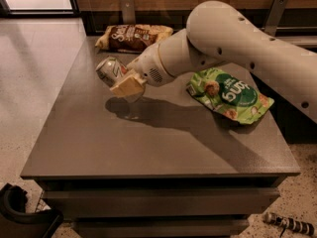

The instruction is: Place 7up can upright

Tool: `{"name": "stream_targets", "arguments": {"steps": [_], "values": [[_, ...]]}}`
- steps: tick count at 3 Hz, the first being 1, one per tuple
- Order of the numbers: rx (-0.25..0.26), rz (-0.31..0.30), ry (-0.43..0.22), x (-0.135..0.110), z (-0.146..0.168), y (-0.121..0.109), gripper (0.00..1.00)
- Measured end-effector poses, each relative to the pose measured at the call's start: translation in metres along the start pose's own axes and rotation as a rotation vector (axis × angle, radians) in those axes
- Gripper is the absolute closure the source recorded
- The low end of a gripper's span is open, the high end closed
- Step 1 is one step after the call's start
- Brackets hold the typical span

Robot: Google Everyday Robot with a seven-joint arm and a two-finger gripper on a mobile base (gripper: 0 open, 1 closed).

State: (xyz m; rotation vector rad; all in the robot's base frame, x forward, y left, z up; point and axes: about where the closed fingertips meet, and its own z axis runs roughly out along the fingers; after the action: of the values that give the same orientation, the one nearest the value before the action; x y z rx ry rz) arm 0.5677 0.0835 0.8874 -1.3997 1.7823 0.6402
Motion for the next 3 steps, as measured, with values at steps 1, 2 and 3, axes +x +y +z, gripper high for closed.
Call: {"name": "stream_targets", "arguments": {"steps": [1, 2, 3], "values": [[0.013, 0.047, -0.09, -0.004, 0.01, 0.014, 1.0], [0.041, 0.099, -0.218, -0.015, 0.022, 0.027, 1.0], [0.078, 0.141, -0.303, -0.022, 0.029, 0.032, 1.0]]}}
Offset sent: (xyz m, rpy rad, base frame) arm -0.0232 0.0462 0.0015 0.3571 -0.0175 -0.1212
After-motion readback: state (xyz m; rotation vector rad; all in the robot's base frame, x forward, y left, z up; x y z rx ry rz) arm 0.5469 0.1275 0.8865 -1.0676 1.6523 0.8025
